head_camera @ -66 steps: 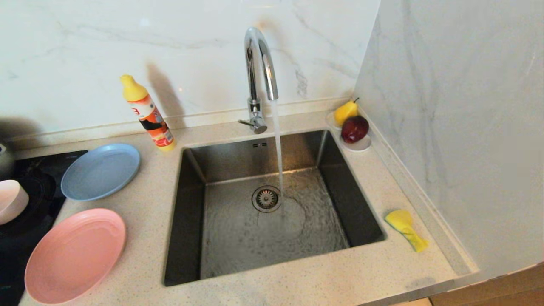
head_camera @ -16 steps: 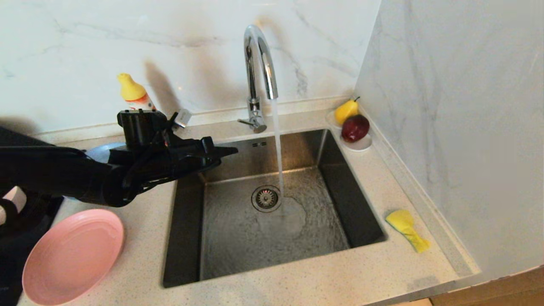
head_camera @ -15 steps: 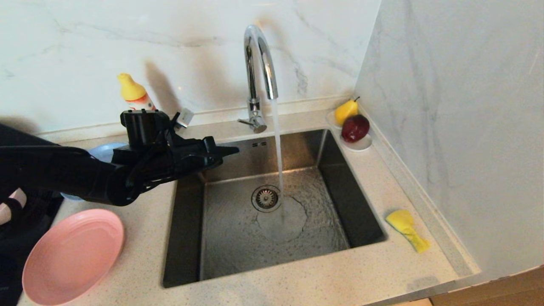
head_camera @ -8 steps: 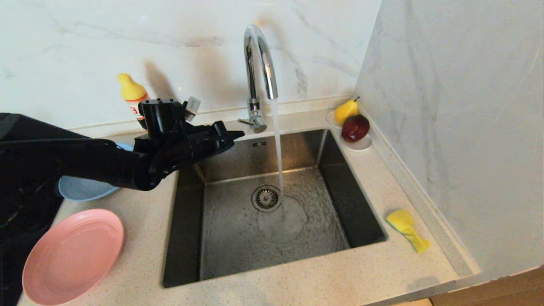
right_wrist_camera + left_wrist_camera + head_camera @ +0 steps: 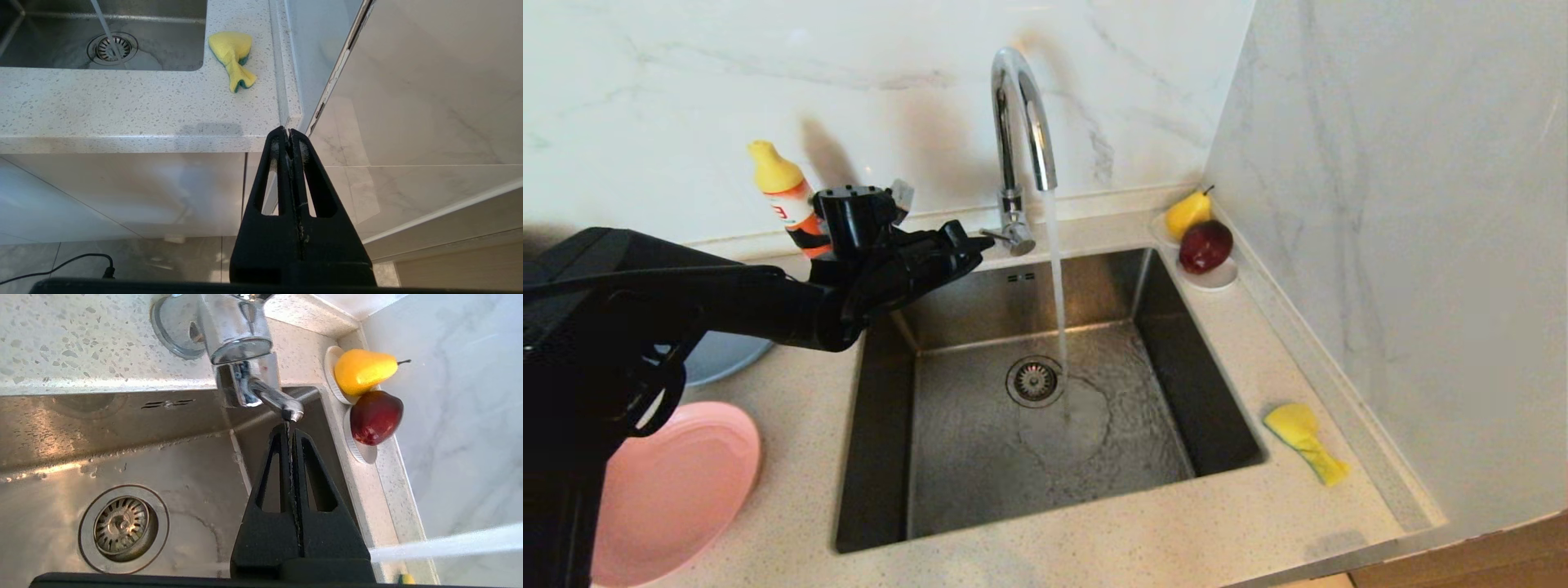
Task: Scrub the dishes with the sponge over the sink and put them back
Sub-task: Turn off the faucet
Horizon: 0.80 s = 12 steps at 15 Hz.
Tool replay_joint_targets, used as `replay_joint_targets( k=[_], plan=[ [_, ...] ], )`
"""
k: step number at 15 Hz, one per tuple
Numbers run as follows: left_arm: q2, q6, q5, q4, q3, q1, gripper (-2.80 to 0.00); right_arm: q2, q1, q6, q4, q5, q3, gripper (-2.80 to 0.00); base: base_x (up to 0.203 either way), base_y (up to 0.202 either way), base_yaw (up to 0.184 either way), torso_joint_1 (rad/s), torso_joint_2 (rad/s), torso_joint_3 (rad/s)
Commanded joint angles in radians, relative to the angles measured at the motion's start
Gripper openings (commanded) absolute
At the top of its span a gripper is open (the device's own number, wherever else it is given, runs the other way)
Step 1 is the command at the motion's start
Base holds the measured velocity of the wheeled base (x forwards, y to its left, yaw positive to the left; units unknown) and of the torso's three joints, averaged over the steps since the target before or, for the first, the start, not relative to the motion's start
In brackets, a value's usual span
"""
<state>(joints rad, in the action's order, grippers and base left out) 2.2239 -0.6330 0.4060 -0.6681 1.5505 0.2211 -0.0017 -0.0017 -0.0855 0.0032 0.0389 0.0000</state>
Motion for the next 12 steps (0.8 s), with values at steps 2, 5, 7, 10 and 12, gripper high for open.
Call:
replay_joint_targets(
  k=[2,5,7,10,12],
  plan=[
    [0.040,-0.020,-0.001,-0.005,0.057,0.000,-2.80,0.000,0.000,-0.001,0.000,0.001,0.000,-2.80,0.000,0.000,0.000,0.000,0.00,0.000],
    [0.067,-0.084,-0.028,-0.005,0.132,-0.001,-2.80,0.000,0.000,0.000,0.000,0.001,0.000,-2.80,0.000,0.000,0.000,0.000,0.00,0.000],
    [0.093,-0.089,-0.043,-0.004,0.171,0.000,-2.80,0.000,0.000,0.000,0.000,0.001,0.000,-2.80,0.000,0.000,0.000,0.000,0.00,0.000],
    [0.138,-0.090,-0.069,-0.002,0.224,-0.001,-2.80,0.000,0.000,0.000,0.000,0.001,0.000,-2.80,0.000,0.000,0.000,0.000,0.00,0.000],
    [0.157,-0.091,-0.095,-0.001,0.245,-0.002,-2.80,0.000,0.000,-0.002,0.000,0.001,0.000,-2.80,0.000,0.000,0.000,0.000,0.00,0.000]
  ],
)
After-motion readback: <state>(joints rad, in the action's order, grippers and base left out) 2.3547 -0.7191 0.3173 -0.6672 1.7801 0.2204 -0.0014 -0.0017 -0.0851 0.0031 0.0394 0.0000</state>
